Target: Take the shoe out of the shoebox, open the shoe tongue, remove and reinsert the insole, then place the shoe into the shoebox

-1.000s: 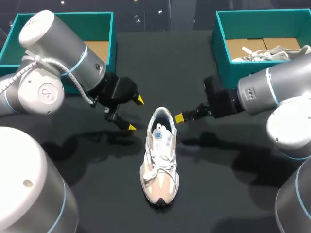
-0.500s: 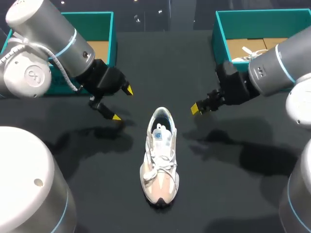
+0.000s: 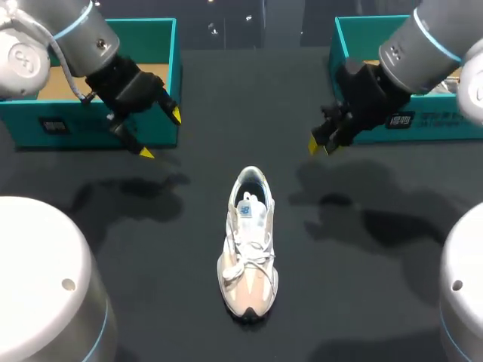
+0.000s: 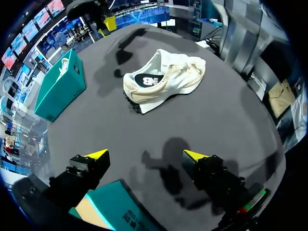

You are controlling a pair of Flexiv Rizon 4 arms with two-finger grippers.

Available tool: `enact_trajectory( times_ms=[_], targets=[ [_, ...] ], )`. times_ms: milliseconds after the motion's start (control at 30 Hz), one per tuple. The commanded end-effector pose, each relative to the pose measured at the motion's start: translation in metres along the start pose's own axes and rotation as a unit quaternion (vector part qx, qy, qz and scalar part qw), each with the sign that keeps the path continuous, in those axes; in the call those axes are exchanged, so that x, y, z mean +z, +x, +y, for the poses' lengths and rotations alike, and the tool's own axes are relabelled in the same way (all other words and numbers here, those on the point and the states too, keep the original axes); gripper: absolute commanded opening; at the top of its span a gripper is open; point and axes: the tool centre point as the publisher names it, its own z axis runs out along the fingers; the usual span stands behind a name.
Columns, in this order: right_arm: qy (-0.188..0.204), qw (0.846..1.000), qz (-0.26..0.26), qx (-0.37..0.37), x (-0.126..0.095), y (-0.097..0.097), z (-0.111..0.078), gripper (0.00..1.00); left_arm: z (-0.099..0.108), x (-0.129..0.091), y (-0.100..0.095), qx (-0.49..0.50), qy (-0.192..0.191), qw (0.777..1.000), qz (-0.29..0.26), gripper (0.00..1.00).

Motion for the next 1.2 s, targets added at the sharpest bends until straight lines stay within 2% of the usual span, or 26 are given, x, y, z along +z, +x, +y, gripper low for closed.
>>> enact_trajectory(
  times_ms=[33, 100, 133, 200, 333, 433, 500, 900, 1000, 1200],
  targets=[
    [0.055, 0.988, -0.142, 0.02, -0.005, 0.016, 0.003, 0.26, 0.011, -0.016, -0.006, 0.02, 0.008, 0.999, 0.029, 1.0],
    [0.056, 0.984, -0.164, 0.031, -0.002, 0.024, 0.001, 0.06, 0.016, -0.023, -0.008, 0.034, 0.013, 0.999, 0.034, 1.0],
    [0.054, 0.983, -0.171, 0.034, -0.001, 0.029, 0.001, 0.0, 0.019, -0.027, -0.01, 0.041, 0.017, 0.998, 0.036, 1.0],
    [0.053, 0.976, -0.205, 0.048, 0.002, 0.04, -0.001, 0.0, 0.026, -0.036, -0.013, 0.054, 0.021, 0.998, 0.037, 1.0],
    [0.04, 0.968, -0.239, 0.061, 0.009, 0.07, -0.004, 0.0, 0.044, -0.056, -0.02, 0.076, 0.02, 0.996, 0.033, 1.0],
    [0.028, 0.965, -0.249, 0.078, 0.019, 0.094, -0.003, 0.0, 0.044, -0.056, -0.02, 0.076, 0.02, 0.996, 0.033, 1.0],
    [-0.015, 0.964, -0.249, 0.089, 0.025, 0.111, -0.003, 0.0, 0.044, -0.056, -0.02, 0.076, 0.02, 0.996, 0.033, 1.0],
    [-0.015, 0.964, -0.249, 0.089, 0.025, 0.111, -0.003, 0.0, 0.044, -0.056, -0.02, 0.076, 0.02, 0.996, 0.033, 1.0],
    [-0.018, 0.96, -0.26, 0.106, 0.041, 0.119, 0.011, 0.0, 0.044, -0.056, -0.02, 0.076, 0.02, 0.996, 0.033, 1.0],
    [-0.041, 0.951, -0.271, 0.142, 0.056, 0.128, 0.016, 0.0, 0.044, -0.056, -0.02, 0.076, 0.02, 0.996, 0.033, 1.0]
  ],
)
